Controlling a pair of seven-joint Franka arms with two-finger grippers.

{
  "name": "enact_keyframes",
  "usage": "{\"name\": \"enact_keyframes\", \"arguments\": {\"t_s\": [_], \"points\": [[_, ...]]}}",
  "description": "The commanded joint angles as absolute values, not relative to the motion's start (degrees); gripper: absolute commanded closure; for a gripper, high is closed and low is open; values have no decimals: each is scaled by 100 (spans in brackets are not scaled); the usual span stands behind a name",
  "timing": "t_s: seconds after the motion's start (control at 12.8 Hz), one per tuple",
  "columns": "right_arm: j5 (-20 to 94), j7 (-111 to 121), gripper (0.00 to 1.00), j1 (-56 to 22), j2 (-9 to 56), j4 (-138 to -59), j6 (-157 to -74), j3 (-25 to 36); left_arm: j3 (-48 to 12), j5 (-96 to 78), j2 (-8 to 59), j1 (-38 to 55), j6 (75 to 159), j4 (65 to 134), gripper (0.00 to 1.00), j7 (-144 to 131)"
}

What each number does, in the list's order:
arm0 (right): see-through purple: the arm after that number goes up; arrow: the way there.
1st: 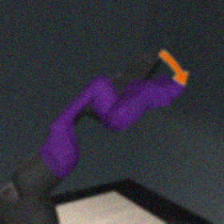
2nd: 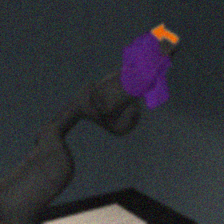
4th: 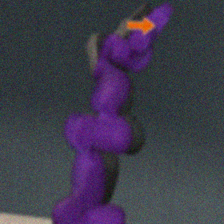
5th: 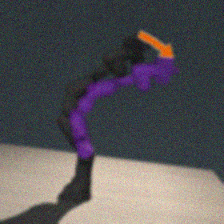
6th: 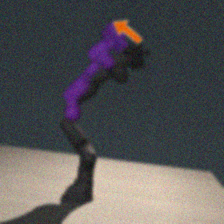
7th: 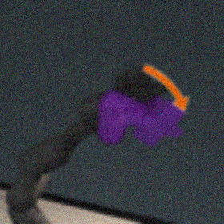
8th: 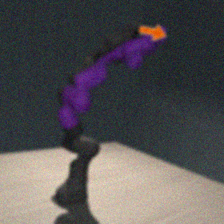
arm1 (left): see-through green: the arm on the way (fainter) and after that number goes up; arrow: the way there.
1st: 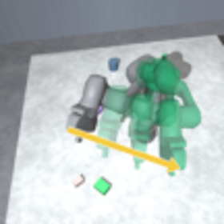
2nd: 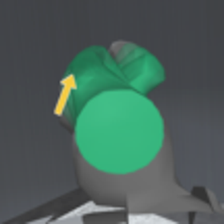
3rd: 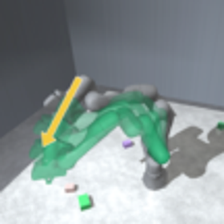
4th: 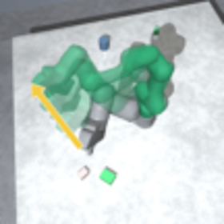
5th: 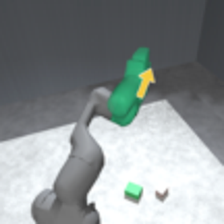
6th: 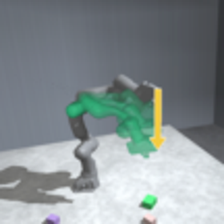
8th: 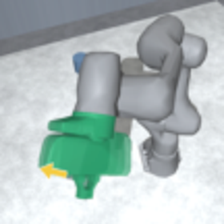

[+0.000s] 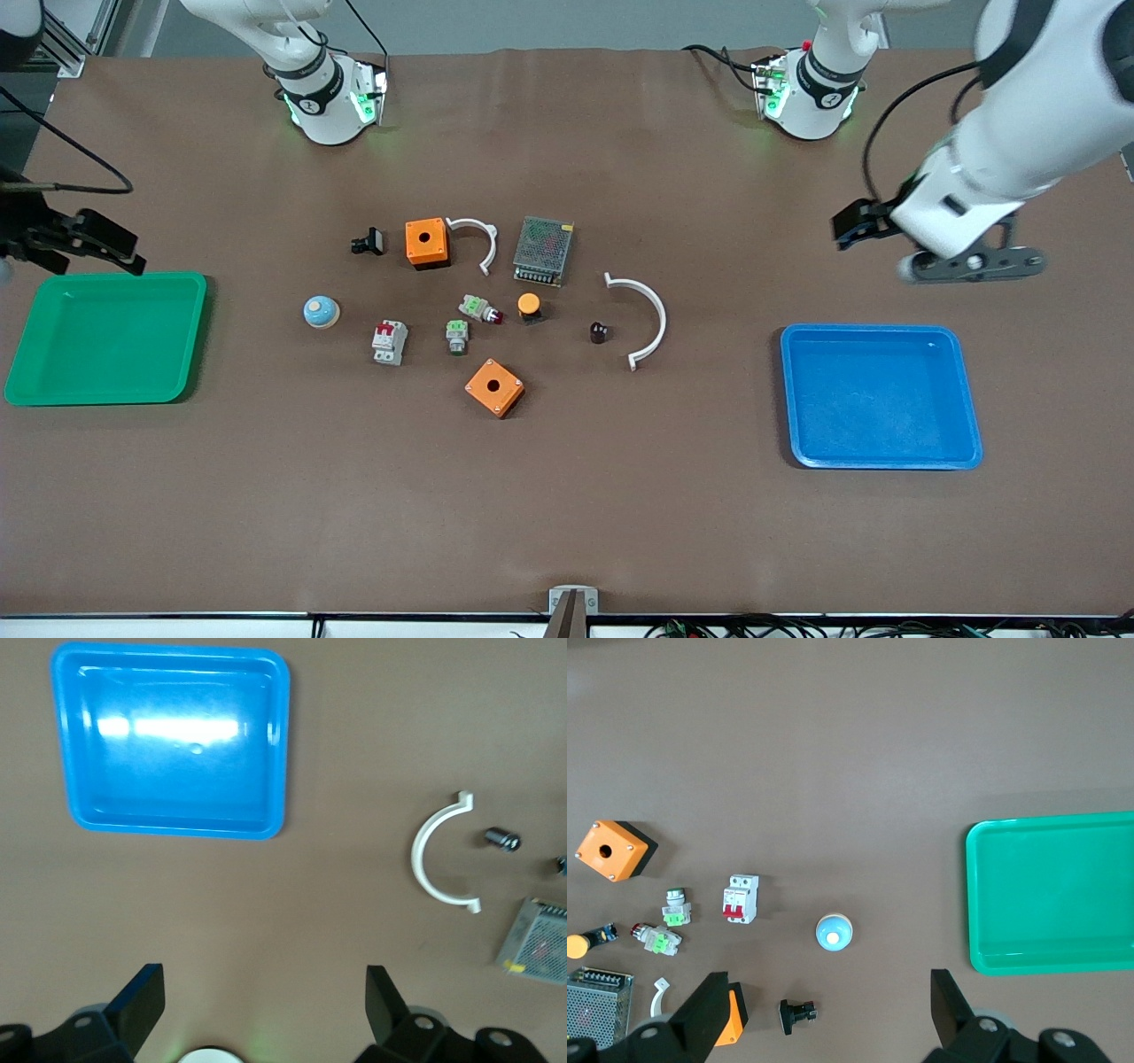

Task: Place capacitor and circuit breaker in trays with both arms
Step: 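Reach the right gripper to the breaker while the left gripper reaches the capacitor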

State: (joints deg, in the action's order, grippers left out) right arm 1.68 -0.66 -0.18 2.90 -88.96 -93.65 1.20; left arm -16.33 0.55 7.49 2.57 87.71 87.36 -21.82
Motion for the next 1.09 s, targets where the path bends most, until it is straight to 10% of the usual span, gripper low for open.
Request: {"name": "enact_keyframes", "arguments": {"t_s": [0.0, 0.55, 1.02], "points": [[176, -97, 0, -236, 571, -8736, -9316, 105, -1652, 0, 1211, 701, 9130, 8578, 0, -3099], [193, -656, 0, -1009, 1317, -8885, -9412, 97, -1635, 88, 2740, 1967, 11194, 8613, 0, -6297], [448, -1116, 0, -1476, 1503, -10518, -11413, 97, -1635, 958, 4024, 2707, 12391, 8604, 2, -8094]]}}
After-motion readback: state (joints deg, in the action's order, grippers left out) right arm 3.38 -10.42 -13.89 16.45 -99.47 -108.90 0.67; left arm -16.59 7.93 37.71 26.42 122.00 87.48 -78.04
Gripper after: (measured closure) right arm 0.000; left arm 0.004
